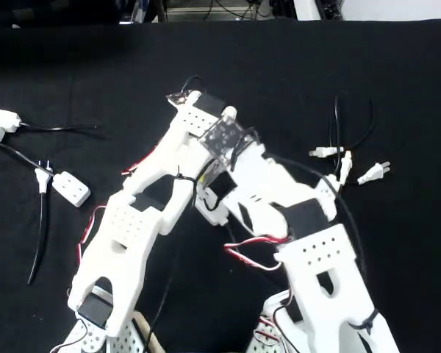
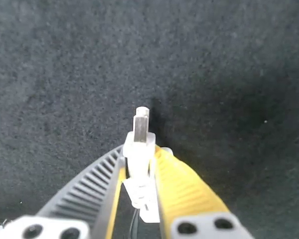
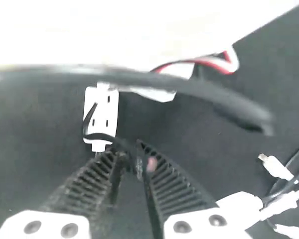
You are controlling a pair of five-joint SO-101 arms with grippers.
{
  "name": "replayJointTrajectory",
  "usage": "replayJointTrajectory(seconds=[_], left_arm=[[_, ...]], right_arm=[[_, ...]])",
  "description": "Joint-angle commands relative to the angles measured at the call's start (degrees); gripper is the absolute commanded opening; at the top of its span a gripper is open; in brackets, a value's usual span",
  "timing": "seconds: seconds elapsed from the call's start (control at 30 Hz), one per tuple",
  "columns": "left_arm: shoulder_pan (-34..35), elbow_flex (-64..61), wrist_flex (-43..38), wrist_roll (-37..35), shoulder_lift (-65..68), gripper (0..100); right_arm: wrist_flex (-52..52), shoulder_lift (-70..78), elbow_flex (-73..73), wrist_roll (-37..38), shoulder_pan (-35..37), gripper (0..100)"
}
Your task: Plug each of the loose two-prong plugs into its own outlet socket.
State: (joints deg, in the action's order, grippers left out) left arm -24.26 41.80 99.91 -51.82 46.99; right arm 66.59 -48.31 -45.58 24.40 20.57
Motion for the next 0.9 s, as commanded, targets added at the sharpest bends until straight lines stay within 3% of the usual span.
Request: replayJointTrajectory(seconds=[0.0,0.27,0.4,0.53,0.63,0.87], left_arm=[[-1.2,-0.3,0.8,0.1,-0.6,3],[0.2,-0.1,0.9,0.1,-0.8,3],[2.0,1.5,0.9,0.0,-1.3,3],[1.6,5.6,0.9,0.0,-1.3,3],[0.7,10.2,0.9,-0.2,-2.5,3],[0.9,13.1,0.9,-3.1,-6.5,3]], right_arm=[[2.1,-1.0,7.3,-1.2,0.3,1.1],[3.8,-1.0,9.6,-2.7,-0.1,1.1],[3.3,-1.0,6.8,-3.6,-3.5,2.5],[3.3,-1.0,4.4,-4.4,-6.1,17.1],[2.7,-1.1,2.8,-5.7,-5.1,25.4],[-0.8,-16.7,-3.9,-11.9,2.0,24.2]])
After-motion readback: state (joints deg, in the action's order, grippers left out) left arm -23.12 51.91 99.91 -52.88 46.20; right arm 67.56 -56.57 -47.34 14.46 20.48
